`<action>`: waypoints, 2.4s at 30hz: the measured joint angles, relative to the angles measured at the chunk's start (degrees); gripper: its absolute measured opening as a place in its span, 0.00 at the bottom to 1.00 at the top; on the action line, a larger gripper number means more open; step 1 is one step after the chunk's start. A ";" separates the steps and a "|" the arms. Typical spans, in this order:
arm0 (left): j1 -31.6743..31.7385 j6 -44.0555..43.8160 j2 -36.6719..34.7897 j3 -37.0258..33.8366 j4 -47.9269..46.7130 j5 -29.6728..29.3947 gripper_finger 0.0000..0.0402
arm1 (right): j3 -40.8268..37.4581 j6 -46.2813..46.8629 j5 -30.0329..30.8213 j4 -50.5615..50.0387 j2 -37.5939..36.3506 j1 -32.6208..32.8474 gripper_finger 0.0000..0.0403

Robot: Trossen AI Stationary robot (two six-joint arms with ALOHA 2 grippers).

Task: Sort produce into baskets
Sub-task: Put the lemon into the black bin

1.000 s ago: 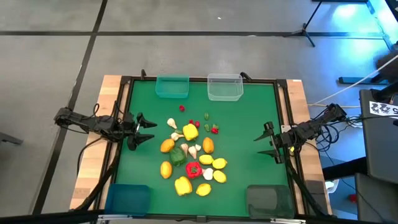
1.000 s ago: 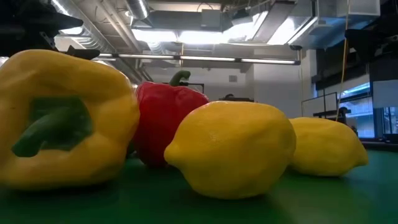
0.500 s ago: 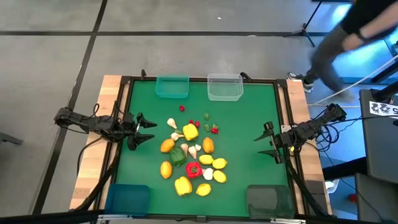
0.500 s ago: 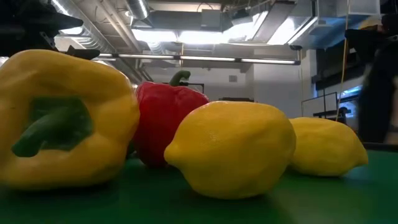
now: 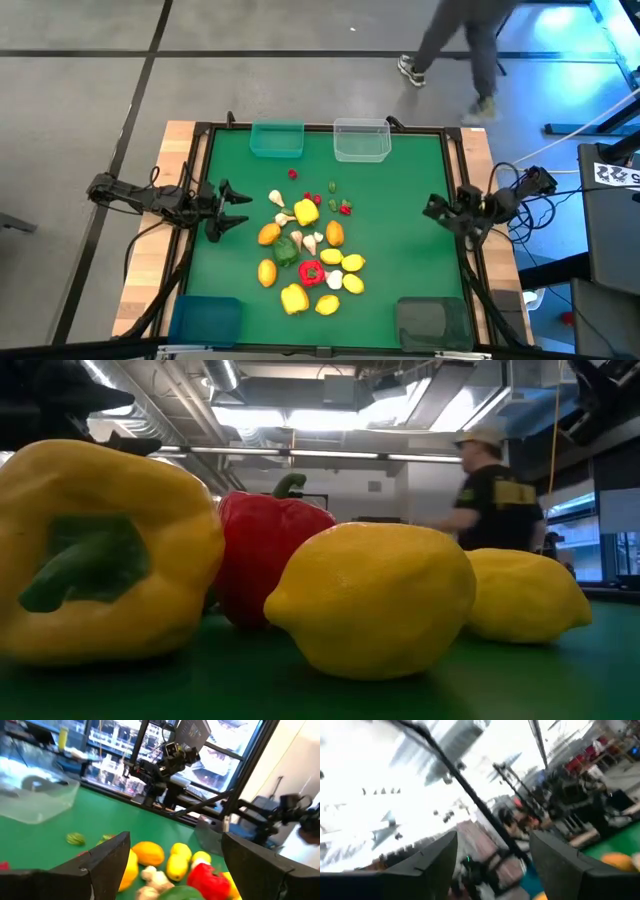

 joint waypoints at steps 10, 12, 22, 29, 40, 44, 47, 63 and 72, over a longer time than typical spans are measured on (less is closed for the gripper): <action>0.39 -6.38 0.00 -0.02 0.60 -2.00 0.77 | 0.00 1.90 13.70 0.65 0.02 -0.02 0.61; 0.39 -8.14 0.00 -0.01 1.46 -5.40 0.77 | 0.00 1.87 17.58 1.62 0.02 0.00 0.61; 0.41 -21.11 0.00 0.00 6.88 -19.90 0.77 | 9.48 -10.24 27.39 2.50 3.18 -0.02 0.61; 0.39 -23.66 0.00 0.00 4.88 -22.03 0.77 | 23.25 -25.21 28.82 2.46 14.99 0.00 0.61; 0.39 -24.60 0.00 0.00 5.15 -22.44 0.77 | 36.65 -33.27 35.97 -2.76 34.54 -0.01 0.61; 0.39 -27.41 0.02 -0.02 10.21 -23.18 0.77 | 42.90 -33.21 37.27 -10.07 42.70 -0.02 0.61; 0.39 -28.84 0.02 0.35 17.82 -19.81 0.77 | 49.88 -32.42 37.51 -15.69 49.59 -0.01 0.61; 0.39 -6.80 16.59 34.11 2.26 -14.90 0.77 | 84.63 8.99 15.57 -90.91 75.67 -18.01 0.61; 0.39 -5.38 29.85 48.64 -14.17 -16.11 0.77 | 83.84 -8.87 -8.40 -81.50 90.20 -27.97 0.61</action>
